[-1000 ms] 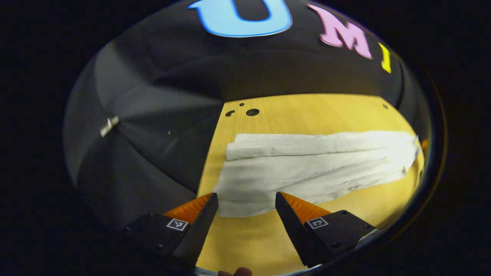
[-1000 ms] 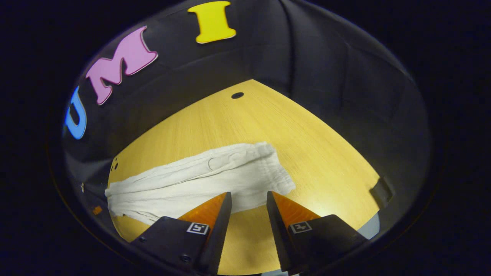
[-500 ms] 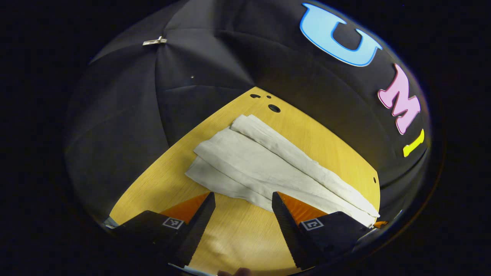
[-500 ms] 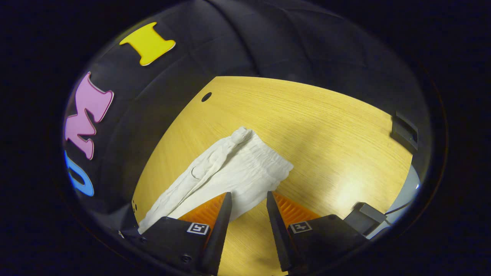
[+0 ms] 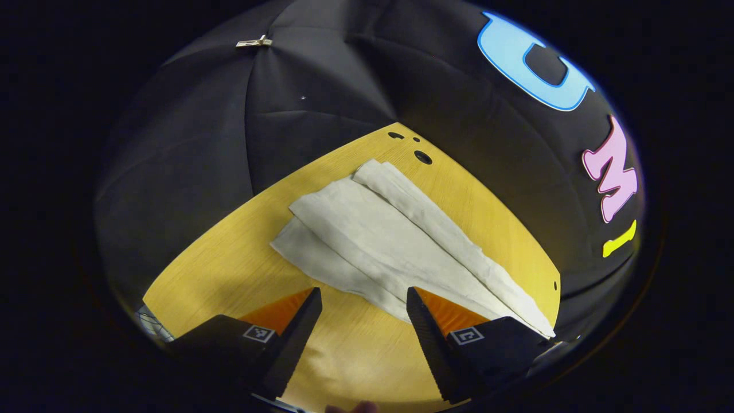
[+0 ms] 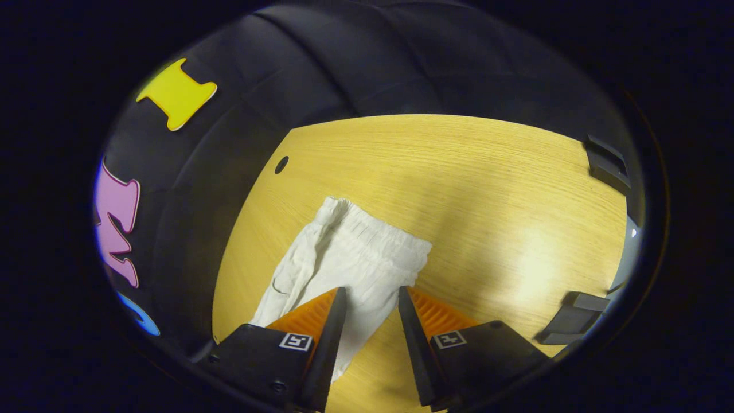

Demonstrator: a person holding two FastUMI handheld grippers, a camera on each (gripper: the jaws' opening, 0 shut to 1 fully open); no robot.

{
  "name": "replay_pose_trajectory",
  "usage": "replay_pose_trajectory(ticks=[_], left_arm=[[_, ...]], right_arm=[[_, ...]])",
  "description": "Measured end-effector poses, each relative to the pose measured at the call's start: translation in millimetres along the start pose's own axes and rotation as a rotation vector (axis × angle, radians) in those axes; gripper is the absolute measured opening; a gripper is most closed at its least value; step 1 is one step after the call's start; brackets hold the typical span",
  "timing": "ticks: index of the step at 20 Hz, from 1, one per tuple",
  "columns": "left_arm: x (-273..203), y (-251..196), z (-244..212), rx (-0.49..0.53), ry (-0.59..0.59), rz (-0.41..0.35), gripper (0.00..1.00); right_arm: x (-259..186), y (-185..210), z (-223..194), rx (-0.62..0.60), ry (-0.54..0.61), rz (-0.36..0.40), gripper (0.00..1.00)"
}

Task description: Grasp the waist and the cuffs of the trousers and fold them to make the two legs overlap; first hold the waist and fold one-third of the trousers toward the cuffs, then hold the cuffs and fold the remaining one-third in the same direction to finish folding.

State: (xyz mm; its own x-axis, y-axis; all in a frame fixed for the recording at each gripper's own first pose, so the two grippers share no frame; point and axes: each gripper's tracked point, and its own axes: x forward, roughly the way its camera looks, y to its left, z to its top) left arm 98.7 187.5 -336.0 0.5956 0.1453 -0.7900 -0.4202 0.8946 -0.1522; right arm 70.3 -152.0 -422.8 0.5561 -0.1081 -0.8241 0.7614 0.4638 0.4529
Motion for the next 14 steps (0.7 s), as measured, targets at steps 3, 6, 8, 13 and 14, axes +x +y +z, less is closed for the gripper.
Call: replay_pose_trajectory(ticks=[3,6,8,13,14], left_arm=[[6.3,-2.8,-5.8,-0.037,0.017,-0.007,0.95],[9.7,-5.6,-7.4,-0.078,0.028,-0.016,0.95],[11.0,-7.1,-10.3,-0.087,0.033,-0.017,0.95],[16.0,-10.3,-11.6,-0.083,0.045,-0.011,0.95],[16.8,-10.6,-11.8,-0.084,0.047,-0.010,0.95]], right_arm=[[1.4,-10.7,-0.7,0.106,0.007,0.003,0.61],[13.1,-11.4,2.8,0.218,0.005,-0.016,0.61],[12.0,-13.0,2.0,0.247,0.004,-0.015,0.61],[10.9,-26.7,-1.3,0.186,0.022,-0.085,0.41],[15.6,-26.9,-3.7,0.185,0.038,-0.098,0.30]])
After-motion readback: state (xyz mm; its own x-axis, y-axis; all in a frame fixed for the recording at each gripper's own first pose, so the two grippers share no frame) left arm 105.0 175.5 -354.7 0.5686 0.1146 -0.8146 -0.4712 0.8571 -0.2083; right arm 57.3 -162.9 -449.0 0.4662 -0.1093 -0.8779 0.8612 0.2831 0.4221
